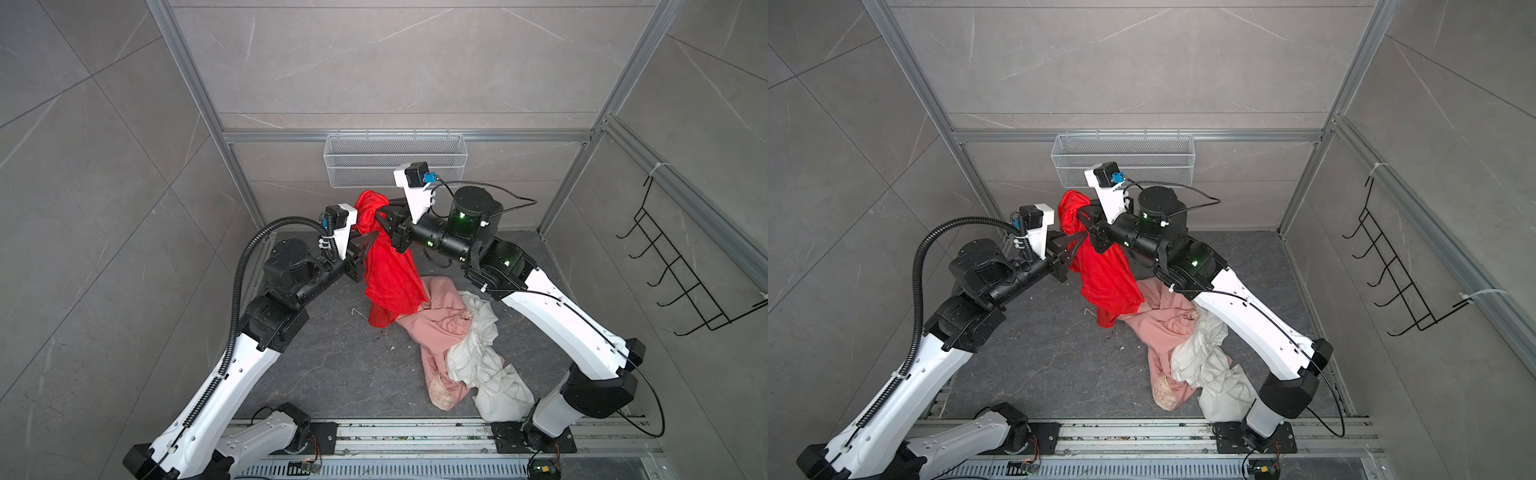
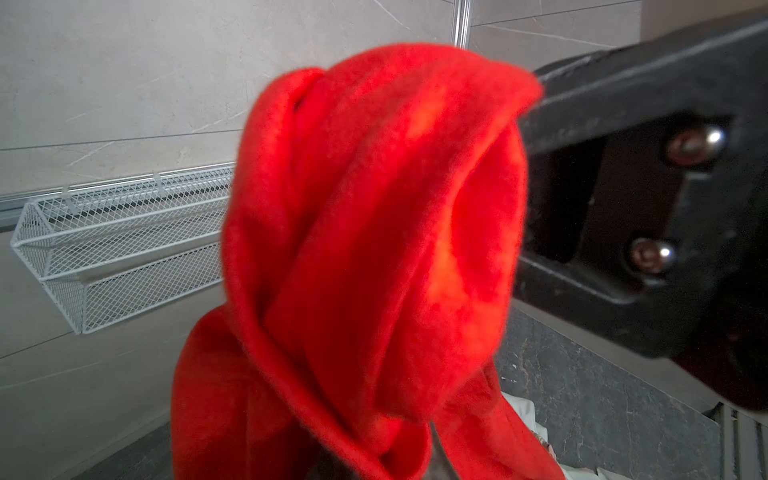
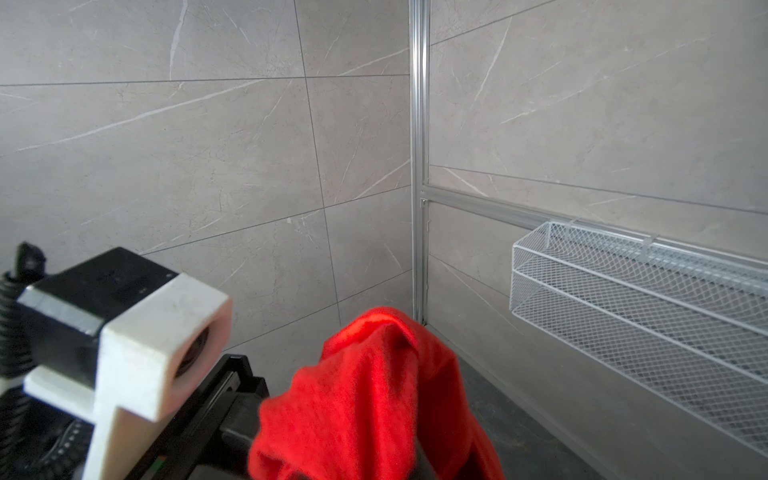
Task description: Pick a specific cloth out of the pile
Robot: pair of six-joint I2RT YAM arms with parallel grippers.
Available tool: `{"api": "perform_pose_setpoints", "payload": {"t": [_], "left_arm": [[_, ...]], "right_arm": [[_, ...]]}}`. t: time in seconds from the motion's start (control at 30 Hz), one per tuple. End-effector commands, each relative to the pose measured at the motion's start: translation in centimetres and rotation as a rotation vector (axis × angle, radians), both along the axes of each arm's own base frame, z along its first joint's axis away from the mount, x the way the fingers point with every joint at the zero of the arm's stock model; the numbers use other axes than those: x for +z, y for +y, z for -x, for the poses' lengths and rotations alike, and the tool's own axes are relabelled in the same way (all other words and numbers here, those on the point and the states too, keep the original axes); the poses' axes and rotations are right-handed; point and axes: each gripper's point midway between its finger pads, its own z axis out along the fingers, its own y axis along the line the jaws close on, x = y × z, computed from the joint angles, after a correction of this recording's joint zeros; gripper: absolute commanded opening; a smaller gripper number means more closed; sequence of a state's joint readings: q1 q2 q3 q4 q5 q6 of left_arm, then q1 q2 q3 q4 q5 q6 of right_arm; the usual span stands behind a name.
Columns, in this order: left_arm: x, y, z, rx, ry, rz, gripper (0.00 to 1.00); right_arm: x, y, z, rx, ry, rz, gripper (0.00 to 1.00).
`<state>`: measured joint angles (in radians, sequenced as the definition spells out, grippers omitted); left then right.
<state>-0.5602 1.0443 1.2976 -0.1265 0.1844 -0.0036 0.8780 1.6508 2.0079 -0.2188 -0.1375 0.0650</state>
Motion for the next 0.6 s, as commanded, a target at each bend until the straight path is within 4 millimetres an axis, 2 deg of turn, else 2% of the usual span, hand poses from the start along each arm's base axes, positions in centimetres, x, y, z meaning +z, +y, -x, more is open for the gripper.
{"api": "perform_pose_setpoints", "payload": {"t": [0.0,0.13,0.57], "left_arm": [[2.5,1.1,0.5,0.029,-0.059,0.065,0.00],[2.3,2.0,-0.4,0.097,-0.046,0.066,0.00],[2.5,4.5,-2.6,0.185,-0.017,0.100,0.00]], "right_arm": [[2.3,-1.1,0.5,-0.015,-0.041,-0.062,0.34],[2.2,-1.5,0.7,-0.026,-0.042,-0.058,0.45],[1.2,-3.3,1.7,-0.050,-0.060,-0.013,0.69]]}}
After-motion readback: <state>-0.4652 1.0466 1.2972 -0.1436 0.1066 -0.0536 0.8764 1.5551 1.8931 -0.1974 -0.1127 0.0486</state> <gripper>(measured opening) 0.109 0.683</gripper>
